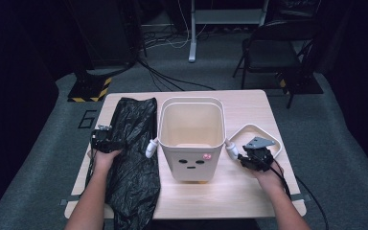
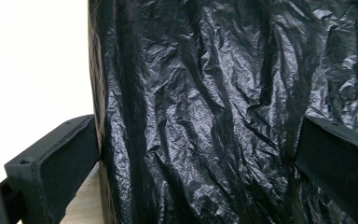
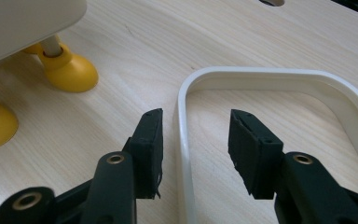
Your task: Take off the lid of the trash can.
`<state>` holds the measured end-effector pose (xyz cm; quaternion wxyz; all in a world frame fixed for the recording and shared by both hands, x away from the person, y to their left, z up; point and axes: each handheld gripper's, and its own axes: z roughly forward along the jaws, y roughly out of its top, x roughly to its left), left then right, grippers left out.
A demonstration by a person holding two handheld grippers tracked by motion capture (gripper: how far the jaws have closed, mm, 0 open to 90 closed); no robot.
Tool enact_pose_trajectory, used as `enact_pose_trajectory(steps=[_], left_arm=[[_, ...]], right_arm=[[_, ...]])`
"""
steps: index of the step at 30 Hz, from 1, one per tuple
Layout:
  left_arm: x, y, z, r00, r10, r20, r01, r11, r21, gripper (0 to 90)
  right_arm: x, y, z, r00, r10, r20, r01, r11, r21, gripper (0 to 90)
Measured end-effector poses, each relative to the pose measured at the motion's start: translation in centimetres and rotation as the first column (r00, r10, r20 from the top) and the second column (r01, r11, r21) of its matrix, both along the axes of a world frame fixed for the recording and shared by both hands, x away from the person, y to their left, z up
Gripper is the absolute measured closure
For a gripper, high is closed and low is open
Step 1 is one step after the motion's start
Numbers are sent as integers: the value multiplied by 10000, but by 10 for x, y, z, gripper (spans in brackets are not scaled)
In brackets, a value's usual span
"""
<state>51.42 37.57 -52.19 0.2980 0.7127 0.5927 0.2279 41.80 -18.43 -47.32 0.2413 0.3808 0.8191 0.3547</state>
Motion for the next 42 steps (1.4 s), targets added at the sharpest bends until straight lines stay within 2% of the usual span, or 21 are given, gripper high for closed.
enact_pose_trajectory(steps=[5, 11, 17, 21, 24, 36, 37, 38, 39, 40, 42], left_arm=[[0, -1, -3, 9999, -38, -125, 40, 9998, 185, 0], [0, -3, -5, 9999, -150, 12, 150, 9997, 167, 0], [-1, -8, -5, 10000, -24, -60, 25, 9999, 166, 0], [-5, -8, -7, 9993, -131, 340, 129, 9999, 56, 6], [-7, -9, -6, 9980, -384, 510, 383, 9993, 28, 97], [-13, -2, -6, 9959, -64, 900, 69, 10000, -57, 290], [-14, -3, -6, 9958, -20, 919, 28, 10000, -83, 319], [-15, -3, -5, 9957, -18, 928, 31, 9999, -132, 401], [-17, -5, -4, 9950, -154, 984, 168, 9998, -125, 401], [-19, -8, -4, 9954, -114, 951, 128, 9998, -140, 446], [-20, -11, -3, 9948, -349, 955, 364, 9992, -135, 528]], right_arm=[[0, 2, -1, 10000, 45, -21, -45, 10000, -75, 545], [-1, 1, 0, 9999, 54, 129, -53, 10000, -64, 546], [0, 2, -1, 9999, 35, 95, -35, 10000, -60, 546], [-1, 1, -1, 9999, 23, 144, -22, 10000, -75, 546], [-1, 1, 0, 9999, 2, 170, -1, 10000, -53, 547], [2, 0, -1, 9998, -56, 206, 56, 10000, -9, 547], [2, 0, -1, 9998, -60, 205, 60, 10000, -6, 547], [2, 0, -1, 9998, -62, 200, 62, 10000, -2, 547], [2, 0, -1, 9998, -62, 200, 62, 10000, -2, 547], [3, 0, -1, 9998, -56, 205, 57, 10000, -19, 547], [3, -1, 0, 9997, -76, 239, 75, 10000, 27, 547]])
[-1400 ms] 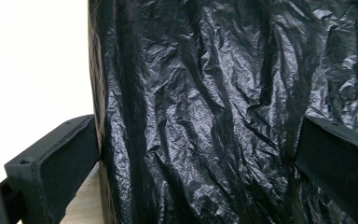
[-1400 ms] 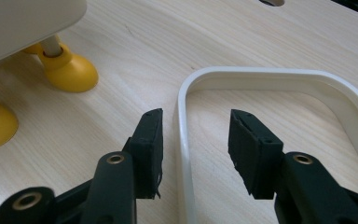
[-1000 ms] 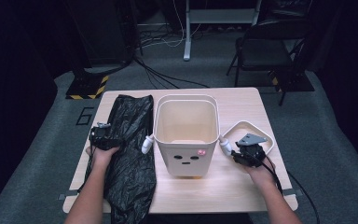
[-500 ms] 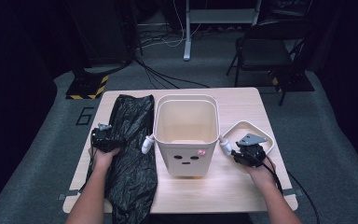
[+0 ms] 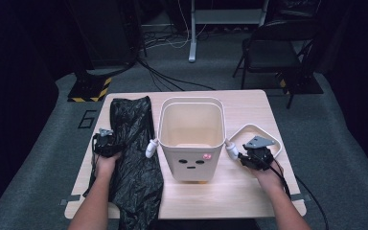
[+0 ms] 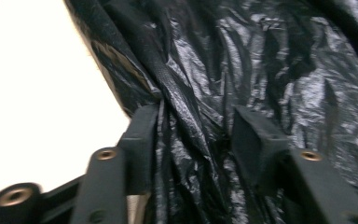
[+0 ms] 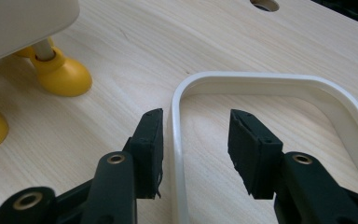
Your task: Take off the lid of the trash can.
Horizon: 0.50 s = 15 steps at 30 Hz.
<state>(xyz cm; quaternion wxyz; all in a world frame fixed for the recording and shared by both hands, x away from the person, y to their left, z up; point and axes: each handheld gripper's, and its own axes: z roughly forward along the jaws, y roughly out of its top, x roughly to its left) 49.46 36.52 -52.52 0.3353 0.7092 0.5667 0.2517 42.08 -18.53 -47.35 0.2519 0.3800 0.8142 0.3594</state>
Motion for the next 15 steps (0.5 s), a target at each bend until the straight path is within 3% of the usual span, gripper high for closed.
enact_pose_trajectory(steps=[4, 9, 15], left_arm=[[0, 1, 0, 9999, -142, 21, 143, 9999, -58, 569], [-1, 1, 0, 9993, -365, -1, 365, 9991, -214, 741], [-2, -1, 2, 9951, -953, -252, 941, 9946, -447, 868]], right_arm=[[0, 0, 0, 10000, 4, 3, -4, 10000, -8, 548], [2, 4, -1, 10000, 87, -6, -87, 9999, -54, 548], [1, 3, -1, 10000, 73, 17, -72, 9999, -70, 548]])
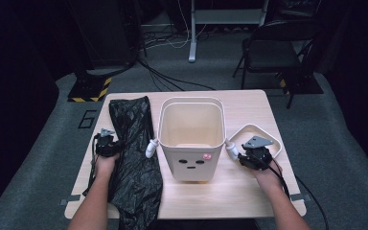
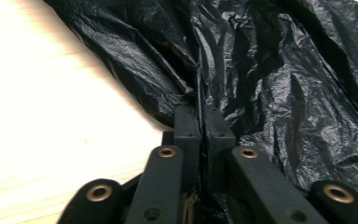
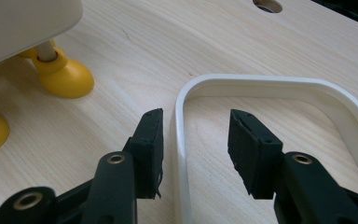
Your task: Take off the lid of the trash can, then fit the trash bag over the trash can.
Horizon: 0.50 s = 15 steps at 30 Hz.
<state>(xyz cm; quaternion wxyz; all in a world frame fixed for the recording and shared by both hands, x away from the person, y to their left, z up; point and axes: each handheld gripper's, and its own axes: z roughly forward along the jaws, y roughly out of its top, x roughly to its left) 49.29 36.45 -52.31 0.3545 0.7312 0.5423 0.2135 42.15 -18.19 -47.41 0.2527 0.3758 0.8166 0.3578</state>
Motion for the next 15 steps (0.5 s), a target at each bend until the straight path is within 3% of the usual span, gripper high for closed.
enact_pose_trajectory(steps=[5, 8, 12, 15], left_arm=[[2, 1, 4, 9992, -176, -351, 166, 9995, -269, 882], [2, 0, 14, 9996, -237, -181, 230, 9990, -385, 882], [4, -2, 27, 9960, -759, -480, 739, 9964, -411, 882], [2, -2, 33, 9955, -908, -264, 892, 9944, -569, 882]], right_arm=[[-1, -2, 1, 10000, -15, 69, 15, 10000, 4, 548], [-3, -3, 2, 9999, -72, 126, 71, 9999, 74, 548], [-3, -6, 2, 9998, -154, 116, 152, 9998, 162, 548], [-1, -6, 1, 9999, -140, 60, 139, 9998, 110, 548]])
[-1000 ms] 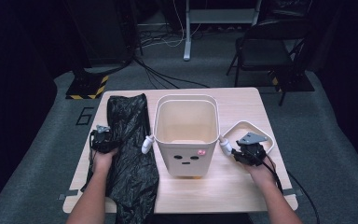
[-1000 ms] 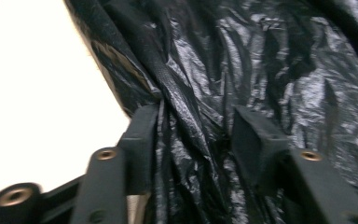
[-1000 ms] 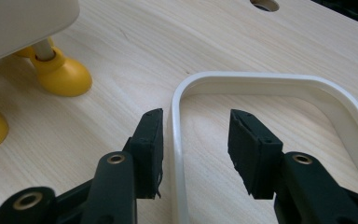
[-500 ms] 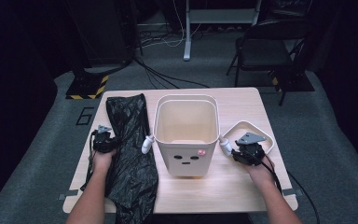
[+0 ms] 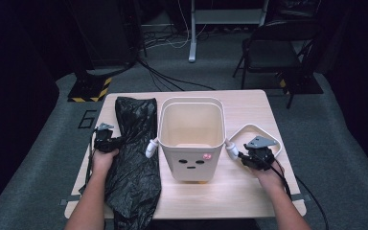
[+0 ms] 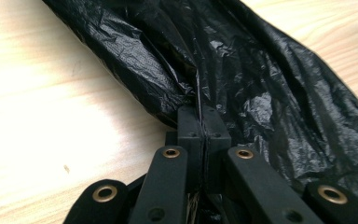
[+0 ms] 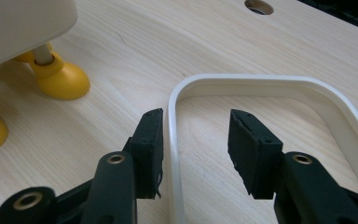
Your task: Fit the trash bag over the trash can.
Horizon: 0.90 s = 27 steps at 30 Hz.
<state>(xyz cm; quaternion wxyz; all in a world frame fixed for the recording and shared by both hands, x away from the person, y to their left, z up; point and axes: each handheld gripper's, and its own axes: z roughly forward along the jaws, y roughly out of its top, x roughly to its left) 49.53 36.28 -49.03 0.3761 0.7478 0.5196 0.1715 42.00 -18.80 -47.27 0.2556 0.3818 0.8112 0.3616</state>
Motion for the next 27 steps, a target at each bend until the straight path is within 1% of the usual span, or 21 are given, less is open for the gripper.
enact_pose_trajectory(steps=[1, 3, 5, 7, 8, 9, 11, 13, 14, 17, 21, 24, 27], left_arm=[[0, 0, 2, 9999, -108, -12, 108, 9999, -70, 883], [0, -1, 7, 9993, -366, -76, 365, 9993, -35, 883], [0, -2, 14, 9984, -564, -7, 564, 9984, 38, 884], [-2, -2, 23, 9975, -693, 167, 694, 9975, -106, 884], [-4, -2, 32, 9962, -839, 247, 844, 9962, -209, 884], [-4, -2, 32, 9962, -839, 247, 844, 9962, -209, 884], [-8, -1, 46, 9941, -1026, 360, 1034, 9944, -211, 884], [-11, 0, 57, 9925, -1172, 353, 1184, 9924, -346, 884], [-12, 0, 61, 9914, -1252, 383, 1265, 9914, -328, 884], [-18, 1, 83, 9874, -1457, 611, 1458, 9893, 30, 884], [-23, 2, 107, 9813, -1709, 886, 1689, 9852, 298, 884], [-27, 3, 122, 9775, -1863, 991, 1829, 9822, 423, 884], [-31, 4, 135, 9730, -2054, 1047, 2030, 9786, 339, 884]], right_arm=[[0, 0, 0, 10000, -6, -28, 6, 10000, 0, 548], [-1, 0, -1, 10000, 11, -64, -11, 10000, -29, 547], [-2, 0, -1, 10000, 12, -97, -13, 10000, -62, 547], [-4, -1, -1, 9999, 3, -149, -5, 9999, -104, 547], [-5, -1, 0, 9999, -35, -125, 34, 10000, -41, 545], [-5, -2, 1, 9999, -30, -108, 31, 10000, 26, 545], [-6, -2, 1, 9999, -45, -103, 46, 10000, 74, 545], [-7, -1, 1, 10000, 8, -84, -8, 9999, -109, 545], [-7, -1, 1, 10000, 8, -84, -8, 9999, -109, 545], [-7, -1, 2, 10000, 6, -49, -6, 10000, 5, 545], [-8, 0, 4, 10000, 37, 52, -37, 10000, 3, 545], [-7, 0, 4, 10000, 56, 24, -56, 10000, 13, 545], [-7, 0, 4, 10000, 37, 28, -37, 10000, 25, 545]])
